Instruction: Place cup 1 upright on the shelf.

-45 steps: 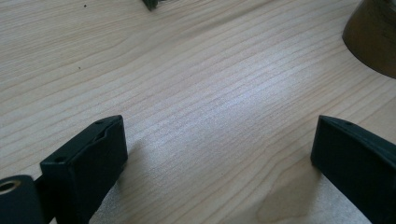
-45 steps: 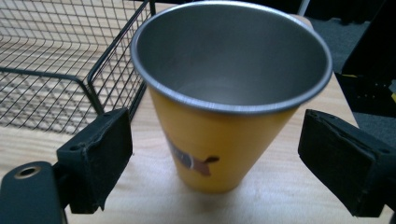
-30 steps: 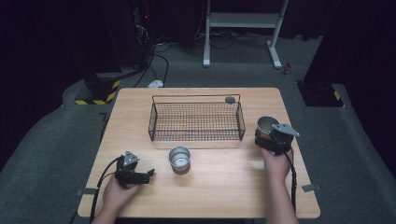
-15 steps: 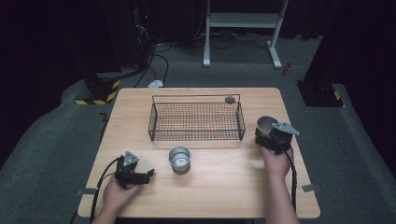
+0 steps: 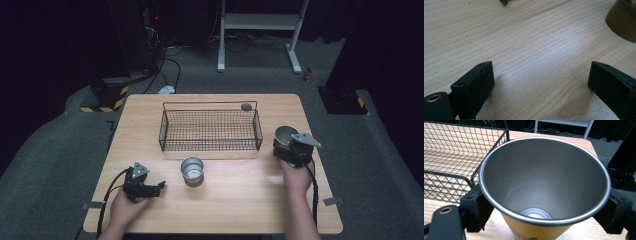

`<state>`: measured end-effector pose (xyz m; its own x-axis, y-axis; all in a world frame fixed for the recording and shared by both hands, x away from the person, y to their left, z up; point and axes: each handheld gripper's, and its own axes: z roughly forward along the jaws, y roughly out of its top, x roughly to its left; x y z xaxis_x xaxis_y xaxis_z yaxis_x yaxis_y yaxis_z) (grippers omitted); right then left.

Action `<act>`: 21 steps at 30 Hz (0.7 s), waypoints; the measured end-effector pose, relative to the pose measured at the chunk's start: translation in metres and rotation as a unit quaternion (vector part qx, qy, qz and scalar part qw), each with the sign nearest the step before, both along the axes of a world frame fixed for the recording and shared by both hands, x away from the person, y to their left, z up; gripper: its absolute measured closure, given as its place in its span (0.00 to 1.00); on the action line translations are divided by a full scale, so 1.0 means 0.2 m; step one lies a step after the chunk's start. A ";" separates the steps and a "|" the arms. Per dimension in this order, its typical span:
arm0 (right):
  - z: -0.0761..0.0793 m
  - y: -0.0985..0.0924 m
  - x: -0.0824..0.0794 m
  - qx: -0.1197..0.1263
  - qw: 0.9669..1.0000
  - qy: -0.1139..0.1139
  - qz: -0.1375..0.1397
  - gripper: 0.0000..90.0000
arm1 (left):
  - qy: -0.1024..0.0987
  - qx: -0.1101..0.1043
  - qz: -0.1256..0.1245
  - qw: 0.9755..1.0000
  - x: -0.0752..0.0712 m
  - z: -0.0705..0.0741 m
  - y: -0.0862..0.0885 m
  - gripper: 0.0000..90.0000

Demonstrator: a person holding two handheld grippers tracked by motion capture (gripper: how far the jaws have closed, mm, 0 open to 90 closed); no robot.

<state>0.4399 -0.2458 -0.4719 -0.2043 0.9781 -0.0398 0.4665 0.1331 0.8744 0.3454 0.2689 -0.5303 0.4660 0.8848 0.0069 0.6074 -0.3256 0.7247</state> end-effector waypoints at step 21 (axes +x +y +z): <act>0.06 0.05 -0.23 0.014 0.999 -0.016 0.024 0.16 | -0.002 -0.002 0.003 1.000 0.00 0.00 0.00 0.09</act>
<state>0.3947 -0.2351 -0.4605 -0.2498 0.9681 -0.0200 0.4317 0.1298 0.8926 0.3448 0.2684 -0.5304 0.4611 0.8874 0.0055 0.6064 -0.3197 0.7280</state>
